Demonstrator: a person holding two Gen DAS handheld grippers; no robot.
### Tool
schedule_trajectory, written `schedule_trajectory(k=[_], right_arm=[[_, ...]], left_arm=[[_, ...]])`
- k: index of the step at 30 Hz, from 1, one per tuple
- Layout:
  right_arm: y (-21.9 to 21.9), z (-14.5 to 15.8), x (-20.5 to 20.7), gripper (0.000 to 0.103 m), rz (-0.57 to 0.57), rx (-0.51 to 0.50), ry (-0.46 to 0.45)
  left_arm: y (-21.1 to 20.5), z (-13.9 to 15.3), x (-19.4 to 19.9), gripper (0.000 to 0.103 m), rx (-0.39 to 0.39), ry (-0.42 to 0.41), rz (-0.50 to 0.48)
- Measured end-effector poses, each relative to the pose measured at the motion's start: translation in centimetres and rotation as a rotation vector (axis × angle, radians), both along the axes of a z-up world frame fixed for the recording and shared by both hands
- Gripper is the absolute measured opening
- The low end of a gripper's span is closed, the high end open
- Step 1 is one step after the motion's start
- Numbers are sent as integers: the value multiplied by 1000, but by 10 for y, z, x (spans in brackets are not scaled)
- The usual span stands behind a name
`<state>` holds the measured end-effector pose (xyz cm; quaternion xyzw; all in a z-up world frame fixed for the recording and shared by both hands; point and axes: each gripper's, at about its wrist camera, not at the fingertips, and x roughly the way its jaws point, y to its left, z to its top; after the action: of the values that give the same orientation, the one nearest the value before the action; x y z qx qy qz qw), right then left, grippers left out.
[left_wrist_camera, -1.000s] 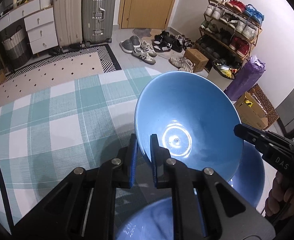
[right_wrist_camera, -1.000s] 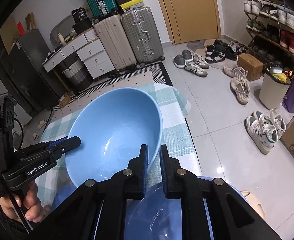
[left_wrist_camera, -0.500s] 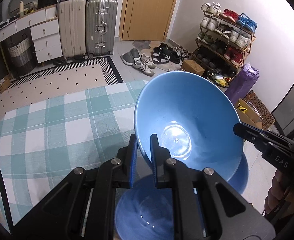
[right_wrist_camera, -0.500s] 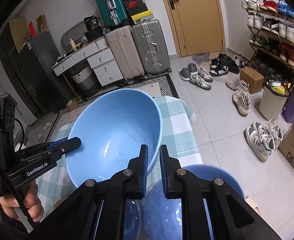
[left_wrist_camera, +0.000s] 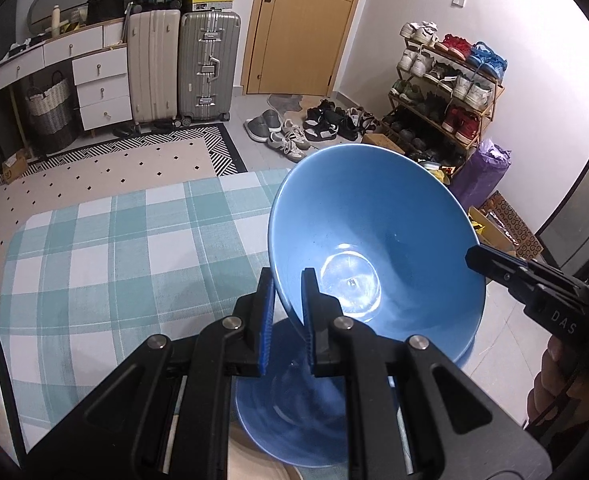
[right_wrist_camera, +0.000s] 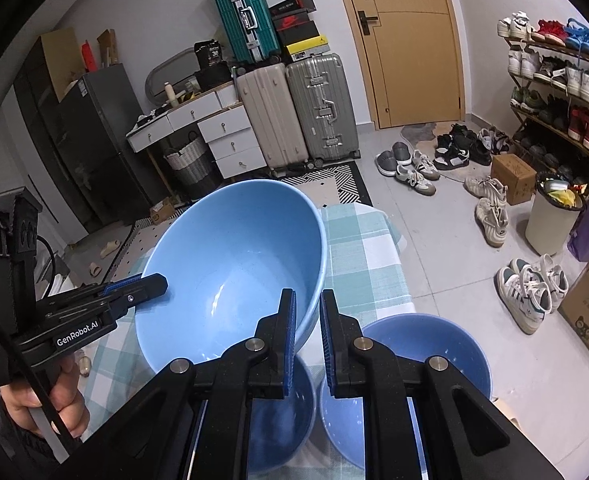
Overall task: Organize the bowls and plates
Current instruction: 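Lift the blue bowl with the left gripper while the right carries its bowl toward another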
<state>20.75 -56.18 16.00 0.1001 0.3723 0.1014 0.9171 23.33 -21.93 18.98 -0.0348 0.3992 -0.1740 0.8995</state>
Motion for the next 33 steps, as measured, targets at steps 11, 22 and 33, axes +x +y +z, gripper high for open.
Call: schedule_trajectory(k=[11, 22, 33], right_arm=[[1, 8, -26, 12, 4, 10, -16], [4, 1, -43, 12, 10, 32, -15], [20, -21, -58, 12, 27, 17, -9]], left_arm=[[3, 16, -41, 10, 4, -9, -16], [7, 9, -58, 10, 4, -4, -21], [16, -29, -68, 10, -4, 28, -12]])
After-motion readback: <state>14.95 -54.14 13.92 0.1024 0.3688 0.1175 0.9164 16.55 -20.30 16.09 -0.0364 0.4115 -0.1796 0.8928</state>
